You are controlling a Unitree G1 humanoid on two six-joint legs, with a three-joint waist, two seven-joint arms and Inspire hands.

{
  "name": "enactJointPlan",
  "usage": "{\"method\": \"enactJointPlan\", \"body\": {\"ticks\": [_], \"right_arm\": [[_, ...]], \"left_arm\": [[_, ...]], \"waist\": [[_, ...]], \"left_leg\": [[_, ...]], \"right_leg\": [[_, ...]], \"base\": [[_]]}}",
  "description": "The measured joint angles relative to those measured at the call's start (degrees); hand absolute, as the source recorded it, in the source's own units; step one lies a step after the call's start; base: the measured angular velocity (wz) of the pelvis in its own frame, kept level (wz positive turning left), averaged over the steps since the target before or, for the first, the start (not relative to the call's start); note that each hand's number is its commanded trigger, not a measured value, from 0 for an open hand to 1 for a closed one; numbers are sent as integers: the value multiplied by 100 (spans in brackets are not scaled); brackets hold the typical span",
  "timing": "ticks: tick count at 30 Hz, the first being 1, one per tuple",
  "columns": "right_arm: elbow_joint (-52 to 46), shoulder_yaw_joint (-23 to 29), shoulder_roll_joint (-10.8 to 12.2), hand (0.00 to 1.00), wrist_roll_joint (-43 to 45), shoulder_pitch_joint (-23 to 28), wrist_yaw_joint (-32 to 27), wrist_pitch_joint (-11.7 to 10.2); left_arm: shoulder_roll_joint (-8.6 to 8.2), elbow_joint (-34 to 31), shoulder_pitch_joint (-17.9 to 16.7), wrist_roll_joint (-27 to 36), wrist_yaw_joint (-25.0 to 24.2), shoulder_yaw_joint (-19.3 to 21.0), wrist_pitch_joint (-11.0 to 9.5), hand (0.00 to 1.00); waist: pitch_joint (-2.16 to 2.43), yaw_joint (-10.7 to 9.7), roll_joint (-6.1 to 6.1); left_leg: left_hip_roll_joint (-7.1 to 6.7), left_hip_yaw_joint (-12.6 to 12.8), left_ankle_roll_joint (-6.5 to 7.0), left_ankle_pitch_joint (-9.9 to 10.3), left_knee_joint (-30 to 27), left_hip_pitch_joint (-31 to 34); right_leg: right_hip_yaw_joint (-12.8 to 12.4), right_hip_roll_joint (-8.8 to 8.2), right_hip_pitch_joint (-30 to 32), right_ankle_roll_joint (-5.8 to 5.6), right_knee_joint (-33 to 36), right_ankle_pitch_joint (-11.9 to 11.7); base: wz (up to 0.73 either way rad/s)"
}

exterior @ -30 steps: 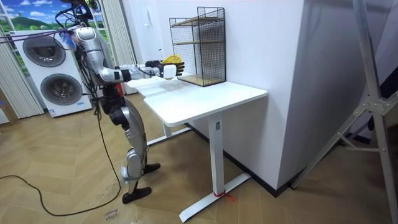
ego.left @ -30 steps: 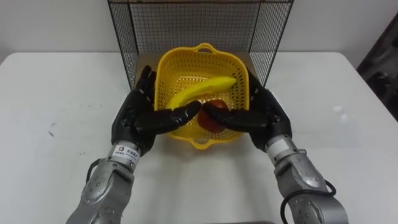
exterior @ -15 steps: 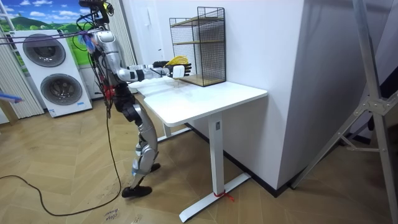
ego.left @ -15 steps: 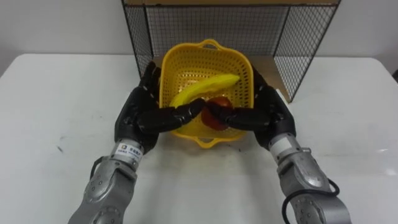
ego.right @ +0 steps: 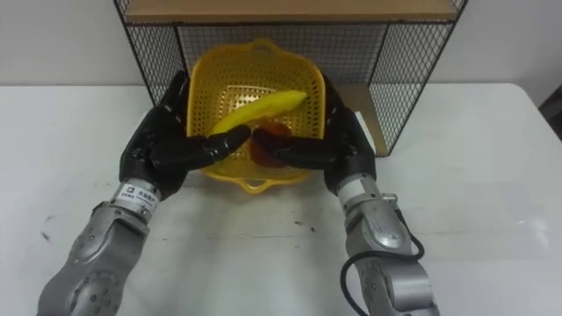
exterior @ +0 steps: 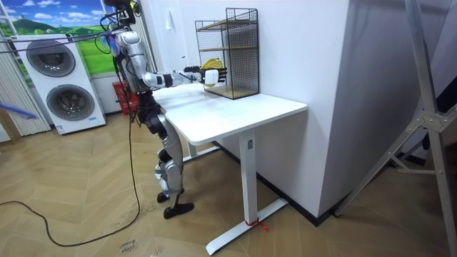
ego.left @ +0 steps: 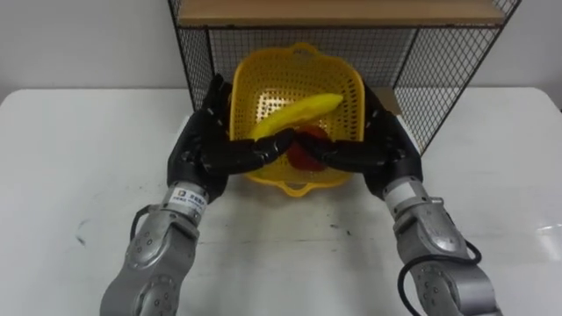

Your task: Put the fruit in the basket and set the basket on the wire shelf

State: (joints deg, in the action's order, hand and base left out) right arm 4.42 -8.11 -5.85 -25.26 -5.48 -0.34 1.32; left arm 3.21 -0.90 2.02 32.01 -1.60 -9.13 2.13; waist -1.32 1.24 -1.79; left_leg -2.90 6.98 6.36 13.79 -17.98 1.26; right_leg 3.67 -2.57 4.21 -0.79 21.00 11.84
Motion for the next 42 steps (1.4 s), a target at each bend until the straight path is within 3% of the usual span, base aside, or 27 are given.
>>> {"method": "enactJointPlan", "body": {"ticks": [7, 13, 23, 31, 36, 42], "right_arm": [[119, 35, 57, 0, 60, -251, -155, 3], [195, 53, 107, 0, 70, -464, -419, 90], [503, 30, 126, 0, 44, -586, -476, 394], [1077, 39, 183, 0, -197, -1036, -673, 562], [1401, 32, 217, 0, -191, -1222, -738, 606], [1835, 35, 306, 0, -324, -1457, -928, 829]], "left_arm": [[4, 9, 215, -287, 13, 35, 172, 0], [12, 170, 603, -251, 41, 131, 388, 0], [-109, 771, 869, -266, 504, 104, 670, 0], [-153, 1459, 1425, -228, 771, 119, 794, 0], [-209, 1962, 1636, -223, 778, 129, 820, 0], [-235, 2383, 1708, -73, 859, 187, 961, 0]], "waist": [[25, 21, 29], [26, -94, 40], [27, -107, 58], [22, -107, 66], [22, -82, 69], [20, -82, 77]], "left_leg": [[140, 7, -95, -68, 146, -70], [144, -36, -105, -95, 170, -97], [150, -20, -124, -125, 251, -217], [154, -27, -127, -136, 267, -281], [163, -25, -131, -138, 265, -305], [164, -31, -136, -142, 260, -292]], "right_leg": [[-27, 190, -280, 75, -552, -318], [24, 193, -351, 85, -639, -336], [23, 191, -444, 104, -657, -348], [-9, 174, -525, 109, -709, -361], [34, 176, -558, 117, -711, -375], [38, 178, -544, 118, -735, -377]], "base": [[-4], [4], [0], [0], [0], [1]]}}
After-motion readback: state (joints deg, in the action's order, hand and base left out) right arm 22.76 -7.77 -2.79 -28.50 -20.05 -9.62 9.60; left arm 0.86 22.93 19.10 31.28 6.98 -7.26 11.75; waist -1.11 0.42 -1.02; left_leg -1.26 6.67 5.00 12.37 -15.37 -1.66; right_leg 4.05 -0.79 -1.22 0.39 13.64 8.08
